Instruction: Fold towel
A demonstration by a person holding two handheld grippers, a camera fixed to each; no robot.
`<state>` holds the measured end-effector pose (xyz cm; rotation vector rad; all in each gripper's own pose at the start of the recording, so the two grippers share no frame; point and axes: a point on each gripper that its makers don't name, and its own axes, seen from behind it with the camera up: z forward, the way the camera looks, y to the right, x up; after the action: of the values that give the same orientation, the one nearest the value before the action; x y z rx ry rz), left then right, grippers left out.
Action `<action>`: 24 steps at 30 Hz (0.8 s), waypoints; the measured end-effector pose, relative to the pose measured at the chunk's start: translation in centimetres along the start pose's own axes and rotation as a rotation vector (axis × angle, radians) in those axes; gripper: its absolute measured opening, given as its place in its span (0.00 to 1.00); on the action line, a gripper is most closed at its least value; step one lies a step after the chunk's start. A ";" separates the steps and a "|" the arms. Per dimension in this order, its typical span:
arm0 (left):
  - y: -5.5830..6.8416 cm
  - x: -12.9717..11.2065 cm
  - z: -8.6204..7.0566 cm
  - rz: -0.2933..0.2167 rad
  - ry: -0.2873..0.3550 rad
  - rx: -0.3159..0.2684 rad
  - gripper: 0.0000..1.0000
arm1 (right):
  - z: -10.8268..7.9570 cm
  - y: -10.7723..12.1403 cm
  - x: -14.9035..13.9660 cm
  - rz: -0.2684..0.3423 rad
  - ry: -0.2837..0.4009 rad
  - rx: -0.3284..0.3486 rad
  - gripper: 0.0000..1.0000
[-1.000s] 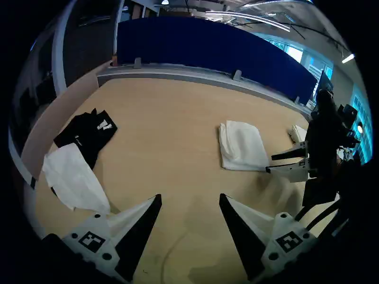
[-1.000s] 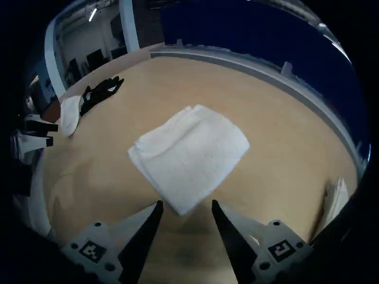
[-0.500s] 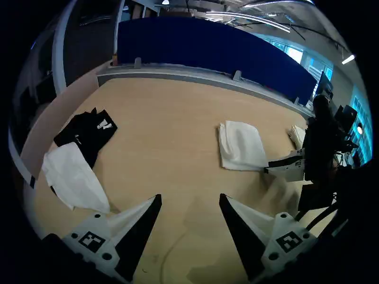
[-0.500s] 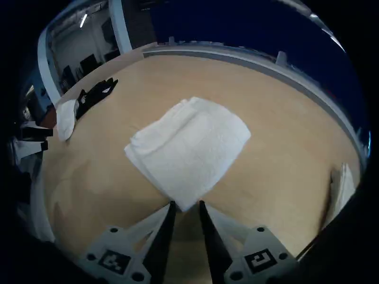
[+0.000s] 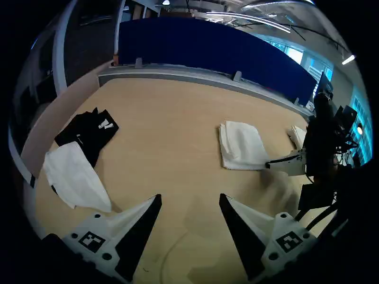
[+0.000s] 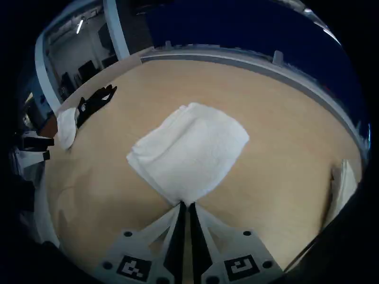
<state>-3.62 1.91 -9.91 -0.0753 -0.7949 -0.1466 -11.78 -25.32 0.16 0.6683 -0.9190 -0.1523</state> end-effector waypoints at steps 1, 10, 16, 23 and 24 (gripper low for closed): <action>0.0 0.1 0.0 0.000 0.002 0.000 0.90 | -0.2 0.0 0.3 -0.001 0.006 -0.001 0.06; 0.2 1.2 -0.2 0.003 0.023 -0.007 0.90 | -3.4 0.2 5.9 -0.030 0.110 -0.005 0.06; 0.4 2.1 -0.6 0.006 0.044 -0.013 0.90 | -7.2 1.0 11.1 -0.054 0.198 -0.015 0.06; 0.9 2.6 -1.0 0.004 0.060 -0.022 0.90 | -11.3 3.1 14.9 -0.076 0.253 -0.040 0.05; 0.9 2.6 -1.0 0.005 0.061 -0.022 0.90 | -11.8 3.5 15.2 -0.077 0.255 -0.044 0.05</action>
<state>-0.93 2.44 -8.77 -0.0934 -0.7320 -0.1529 6.12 -23.02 7.62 0.6654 -0.6438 -0.1510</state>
